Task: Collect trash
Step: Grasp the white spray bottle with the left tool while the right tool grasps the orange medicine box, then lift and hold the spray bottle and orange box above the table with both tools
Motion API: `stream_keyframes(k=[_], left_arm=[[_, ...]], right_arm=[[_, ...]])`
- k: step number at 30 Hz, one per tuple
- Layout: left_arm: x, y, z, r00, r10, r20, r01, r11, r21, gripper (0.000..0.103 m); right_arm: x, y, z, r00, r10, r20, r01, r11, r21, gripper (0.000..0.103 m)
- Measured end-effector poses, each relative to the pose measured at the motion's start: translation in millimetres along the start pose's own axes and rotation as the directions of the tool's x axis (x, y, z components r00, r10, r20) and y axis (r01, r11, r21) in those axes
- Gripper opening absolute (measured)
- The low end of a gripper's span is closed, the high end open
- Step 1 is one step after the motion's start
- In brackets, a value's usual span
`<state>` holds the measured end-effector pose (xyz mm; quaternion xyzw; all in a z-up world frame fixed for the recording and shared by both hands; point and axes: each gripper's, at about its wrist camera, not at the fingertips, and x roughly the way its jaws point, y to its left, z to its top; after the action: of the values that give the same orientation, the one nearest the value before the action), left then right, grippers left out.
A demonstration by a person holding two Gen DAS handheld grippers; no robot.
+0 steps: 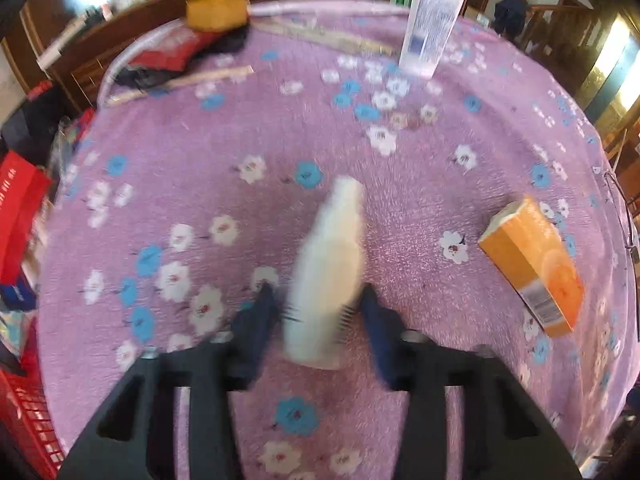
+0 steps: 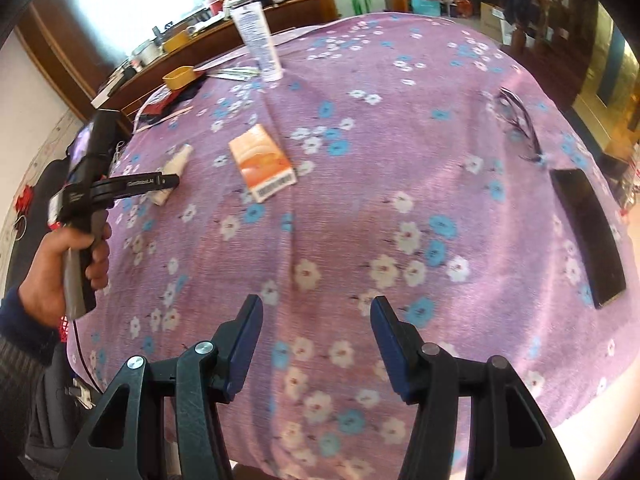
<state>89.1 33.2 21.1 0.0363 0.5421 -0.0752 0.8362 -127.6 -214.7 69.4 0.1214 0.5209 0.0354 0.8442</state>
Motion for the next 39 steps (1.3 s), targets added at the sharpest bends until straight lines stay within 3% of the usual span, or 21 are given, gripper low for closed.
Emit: stream_keyframes(k=[3, 10, 12, 17, 22, 23, 25, 27, 31, 39], left_arm=[[0, -3, 1, 1.000, 0.003, 0.010, -0.003, 1.000, 0.008, 0.029], [-22, 2, -48, 1.000, 0.003, 0.020, -0.002, 0.999, -0.034, 0.029], [-33, 5, -73, 1.000, 0.007, 0.021, -0.006, 0.999, -0.048, 0.029], [-56, 4, -125, 1.000, 0.024, 0.015, -0.023, 0.999, -0.046, 0.029], [-65, 7, -147, 0.999, 0.043, 0.007, -0.043, 0.998, -0.053, 0.029], [-66, 8, -149, 0.999, 0.042, 0.005, -0.042, 0.997, -0.058, 0.029], [-68, 11, -153, 0.999, 0.038, 0.007, -0.037, 0.997, -0.071, 0.029], [-70, 13, -156, 0.999, 0.045, 0.011, -0.044, 0.996, -0.074, 0.029], [-74, 11, -165, 0.997, 0.069, 0.034, -0.065, 0.993, -0.100, 0.029], [-91, -1, -175, 0.991, 0.073, 0.115, -0.062, 0.993, -0.098, 0.029]], right_arm=[[0, -5, 4, 1.000, 0.009, 0.000, -0.009, 1.000, 0.000, 0.060], [23, 29, 46, 0.999, 0.023, 0.025, -0.019, 0.987, -0.158, 0.062], [39, 42, 63, 0.999, 0.027, 0.024, -0.021, 0.977, -0.212, 0.067], [89, 66, 103, 1.000, 0.022, -0.006, -0.022, 0.953, -0.303, 0.067], [134, 78, 124, 0.998, -0.032, -0.048, 0.013, 0.935, -0.354, 0.067], [141, 79, 124, 0.997, -0.041, -0.061, 0.016, 0.933, -0.360, 0.067], [149, 81, 121, 0.996, -0.039, -0.085, 0.007, 0.937, -0.348, 0.054], [145, 82, 118, 0.996, -0.052, -0.068, 0.026, 0.941, -0.337, 0.052], [117, 82, 102, 0.999, -0.046, -0.028, 0.036, 0.958, -0.284, 0.052], [60, 100, 26, 0.999, -0.003, 0.041, 0.013, 0.968, -0.252, 0.052]])
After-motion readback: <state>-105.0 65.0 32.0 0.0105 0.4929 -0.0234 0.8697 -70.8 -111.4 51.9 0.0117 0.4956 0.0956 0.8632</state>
